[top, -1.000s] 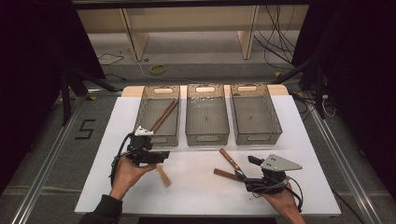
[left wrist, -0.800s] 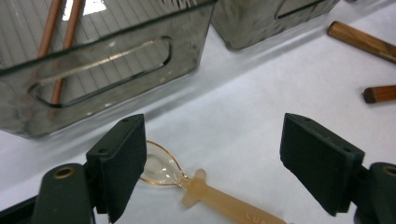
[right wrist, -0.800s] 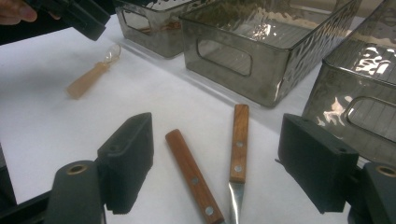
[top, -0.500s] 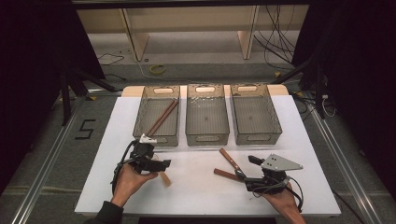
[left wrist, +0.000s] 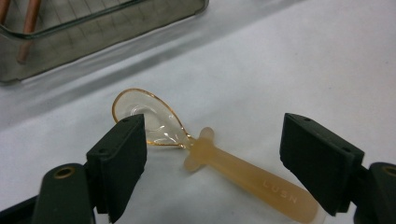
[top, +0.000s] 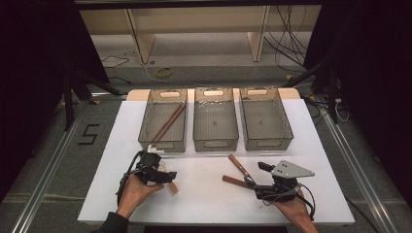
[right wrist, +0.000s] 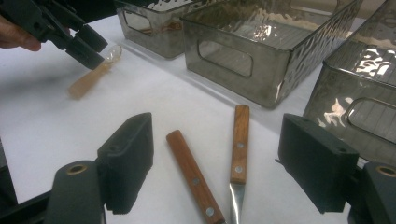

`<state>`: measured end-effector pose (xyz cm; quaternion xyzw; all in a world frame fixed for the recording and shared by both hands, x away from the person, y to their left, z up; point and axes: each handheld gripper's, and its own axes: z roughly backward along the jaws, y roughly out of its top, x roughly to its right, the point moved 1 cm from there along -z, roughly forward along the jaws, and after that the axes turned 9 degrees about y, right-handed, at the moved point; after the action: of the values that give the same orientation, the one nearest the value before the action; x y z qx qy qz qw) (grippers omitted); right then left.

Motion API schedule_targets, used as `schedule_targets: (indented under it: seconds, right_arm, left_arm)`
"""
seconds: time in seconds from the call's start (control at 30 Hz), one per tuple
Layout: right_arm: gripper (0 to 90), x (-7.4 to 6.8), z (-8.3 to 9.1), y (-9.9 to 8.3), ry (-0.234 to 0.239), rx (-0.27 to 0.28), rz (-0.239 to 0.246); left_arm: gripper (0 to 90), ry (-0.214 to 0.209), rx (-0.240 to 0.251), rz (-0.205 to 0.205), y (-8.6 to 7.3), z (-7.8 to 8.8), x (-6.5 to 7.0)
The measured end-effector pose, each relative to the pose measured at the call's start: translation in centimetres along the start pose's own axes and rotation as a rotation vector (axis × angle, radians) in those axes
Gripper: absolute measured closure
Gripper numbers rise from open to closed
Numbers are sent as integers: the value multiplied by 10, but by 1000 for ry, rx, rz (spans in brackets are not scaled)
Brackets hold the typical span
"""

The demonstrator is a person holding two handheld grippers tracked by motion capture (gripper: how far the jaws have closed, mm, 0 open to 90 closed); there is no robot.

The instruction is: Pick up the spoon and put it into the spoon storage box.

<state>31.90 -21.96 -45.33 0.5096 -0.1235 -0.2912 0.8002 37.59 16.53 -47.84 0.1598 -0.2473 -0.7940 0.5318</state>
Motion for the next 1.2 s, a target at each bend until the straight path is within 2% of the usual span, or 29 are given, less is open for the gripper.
schedule_targets:
  seconds: [0.33, 0.5, 0.6, 0.77, 0.9, 1.0, 1.2]
  right_arm:
    - [275, -2, -1, 0, 0, -5, 12]
    - [275, -4, -1, 1, 2, -8, 20]
    - [275, -4, -1, 1, 2, -8, 21]
    - [275, -5, -2, 1, 4, -15, 25]
    - [275, -5, -2, 1, 5, -15, 27]
    - [275, -6, -2, 1, 3, -16, 29]
    - [275, -6, -1, 1, 1, -14, 27]
  left_arm:
    - [268, 8, -27, -17, -3, -6, 2]
    - [299, 30, -46, -33, -6, -12, 4]
    - [343, 55, -43, -59, -5, -12, 4]
    - [463, 90, -37, -133, -6, -9, 12]
    - [535, 107, -30, -164, -6, -8, 15]
    - [582, 100, -32, -178, -6, -6, 12]
    - [683, 62, -28, -153, -5, -6, 5]
